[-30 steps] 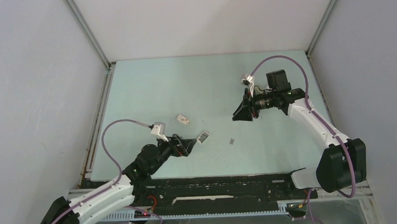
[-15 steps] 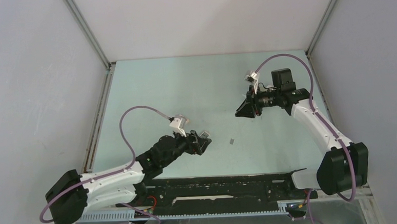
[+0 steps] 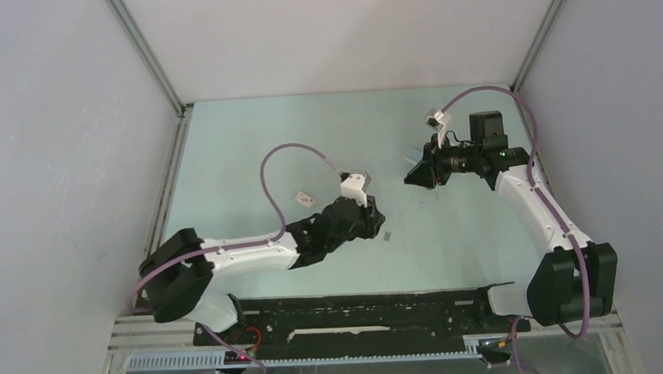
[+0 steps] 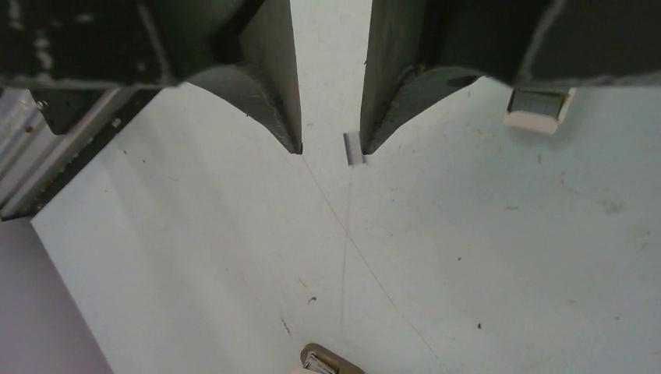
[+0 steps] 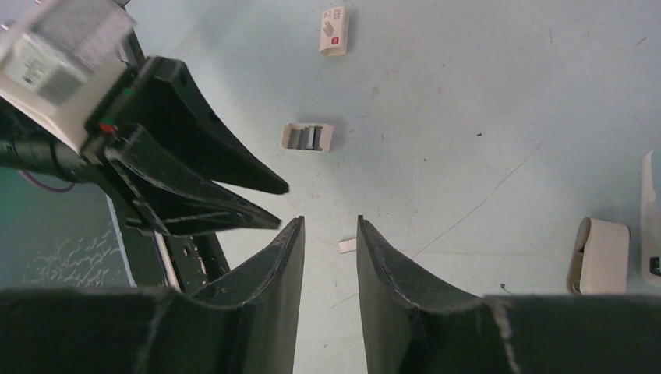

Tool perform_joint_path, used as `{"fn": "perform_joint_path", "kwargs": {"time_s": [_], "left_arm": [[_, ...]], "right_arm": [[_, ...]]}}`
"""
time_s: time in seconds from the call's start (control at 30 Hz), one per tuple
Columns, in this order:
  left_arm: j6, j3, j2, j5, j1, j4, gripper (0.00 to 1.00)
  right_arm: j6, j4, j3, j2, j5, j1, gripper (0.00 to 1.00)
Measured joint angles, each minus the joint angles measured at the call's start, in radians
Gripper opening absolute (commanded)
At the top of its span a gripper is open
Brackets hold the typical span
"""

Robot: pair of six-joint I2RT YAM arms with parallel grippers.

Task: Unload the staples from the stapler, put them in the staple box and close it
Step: Pick up the staple from the center of the board.

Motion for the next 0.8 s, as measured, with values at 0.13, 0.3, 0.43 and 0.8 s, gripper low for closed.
{"fn": "perform_joint_path", "kwargs": {"time_s": [0.13, 0.3, 0.43, 0.8], "left_arm": [[0.0, 0.126, 0.127, -0.025, -0.014, -0.077, 0.37], [0.0, 0.217, 0.256, -0.024, -0.024, -0.152, 0.41], [0.001, 0.27, 0.325, -0.019, -0.038, -0.213, 0.43], [0.0, 0.402, 0.43, -0.021, -0.056, -0.348, 0.43]], "right_arm": [[0.006, 0.0, 0.0, -0.002, 0.007, -0.003, 0.39], [0.008, 0.001, 0.0, -0.003, 0.011, -0.003, 0.39], [0.008, 0.001, 0.0, -0.003, 0.014, -0.003, 0.39], [0.008, 0.001, 0.0, -0.003, 0.014, -0.007, 0.39]]}}
